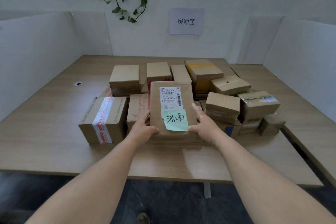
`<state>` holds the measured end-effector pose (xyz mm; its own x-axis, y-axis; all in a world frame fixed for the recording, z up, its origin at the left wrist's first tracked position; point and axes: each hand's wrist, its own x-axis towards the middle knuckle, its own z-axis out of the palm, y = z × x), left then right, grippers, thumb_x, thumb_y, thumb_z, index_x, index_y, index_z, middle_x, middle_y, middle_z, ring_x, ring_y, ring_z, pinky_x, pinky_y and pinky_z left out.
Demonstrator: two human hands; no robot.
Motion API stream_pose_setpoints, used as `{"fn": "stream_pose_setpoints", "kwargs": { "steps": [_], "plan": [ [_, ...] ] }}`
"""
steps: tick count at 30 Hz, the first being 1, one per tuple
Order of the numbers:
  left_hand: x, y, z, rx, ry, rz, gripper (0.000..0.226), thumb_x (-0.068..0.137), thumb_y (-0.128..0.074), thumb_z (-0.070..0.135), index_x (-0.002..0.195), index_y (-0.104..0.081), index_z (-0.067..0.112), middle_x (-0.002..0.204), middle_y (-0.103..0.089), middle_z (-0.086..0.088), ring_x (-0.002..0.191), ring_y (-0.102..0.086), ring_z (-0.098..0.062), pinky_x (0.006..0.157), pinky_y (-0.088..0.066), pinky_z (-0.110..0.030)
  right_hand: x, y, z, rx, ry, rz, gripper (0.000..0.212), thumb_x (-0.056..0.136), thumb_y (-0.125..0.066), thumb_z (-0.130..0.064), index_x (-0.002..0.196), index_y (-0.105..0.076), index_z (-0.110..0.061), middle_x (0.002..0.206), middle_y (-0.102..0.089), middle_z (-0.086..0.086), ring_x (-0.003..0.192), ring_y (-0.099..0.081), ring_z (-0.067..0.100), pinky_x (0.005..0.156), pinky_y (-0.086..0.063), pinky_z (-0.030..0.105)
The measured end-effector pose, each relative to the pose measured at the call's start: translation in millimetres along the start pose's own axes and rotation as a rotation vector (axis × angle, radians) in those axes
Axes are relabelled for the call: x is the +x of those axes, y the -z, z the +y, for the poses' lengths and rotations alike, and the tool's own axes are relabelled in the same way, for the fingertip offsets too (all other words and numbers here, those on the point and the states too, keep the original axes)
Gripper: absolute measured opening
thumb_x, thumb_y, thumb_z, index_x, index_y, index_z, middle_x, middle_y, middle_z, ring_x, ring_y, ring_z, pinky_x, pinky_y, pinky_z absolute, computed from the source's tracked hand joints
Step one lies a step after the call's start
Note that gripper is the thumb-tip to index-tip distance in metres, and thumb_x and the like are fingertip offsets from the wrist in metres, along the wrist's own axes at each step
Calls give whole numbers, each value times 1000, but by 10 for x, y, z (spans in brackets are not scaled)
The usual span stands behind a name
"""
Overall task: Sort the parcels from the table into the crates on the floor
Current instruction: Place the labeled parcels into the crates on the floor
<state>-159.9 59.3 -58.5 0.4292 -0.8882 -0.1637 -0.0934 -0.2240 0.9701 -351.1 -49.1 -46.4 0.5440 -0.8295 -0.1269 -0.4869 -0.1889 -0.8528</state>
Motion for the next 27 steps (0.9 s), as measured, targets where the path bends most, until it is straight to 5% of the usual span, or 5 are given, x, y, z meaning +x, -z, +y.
{"fn": "stream_pose_setpoints", "kwargs": {
  "steps": [4,9,15,24,27],
  "plan": [
    [-129,114,-62,77,-67,29,89,83,-68,2,150,-20,36,127,-46,12,106,-48,-5,80,-44,-19,-46,-157,-26,-63,84,-56,91,85,-69,-11,149,-13,-44,154,-30,-3,141,-28,26,104,-39,38],
    [-338,403,-188,89,-101,184,96,80,-70,1,149,-18,42,142,-40,0,124,-47,-18,105,-43,-45,-41,-462,-257,-136,191,-76,89,86,-67,-12,149,-14,-45,152,-33,-3,136,-33,25,103,-37,36],
    [-718,977,-413,186,-138,364,101,77,-71,6,150,-12,42,140,-41,-3,124,-45,-19,105,-42,-46,-17,-1052,-637,-168,334,-178,87,85,-68,-9,150,-18,-41,151,-37,-4,124,-42,18,99,-36,25],
    [-1641,2281,-934,218,-17,717,102,80,-72,10,151,-6,42,137,-39,-1,117,-45,-13,98,-38,-28,-73,-2624,-1482,-225,497,-487,88,87,-69,-16,149,-14,-44,149,-39,-6,137,-34,20,111,-34,45],
    [-2037,2680,-1122,182,49,814,105,79,-72,6,151,-4,41,140,-37,-3,122,-44,-17,102,-41,-34,-178,-3249,-1691,-229,533,-599,90,86,-69,-15,148,-13,-48,147,-42,-6,133,-39,19,108,-39,40]
  ]
}}
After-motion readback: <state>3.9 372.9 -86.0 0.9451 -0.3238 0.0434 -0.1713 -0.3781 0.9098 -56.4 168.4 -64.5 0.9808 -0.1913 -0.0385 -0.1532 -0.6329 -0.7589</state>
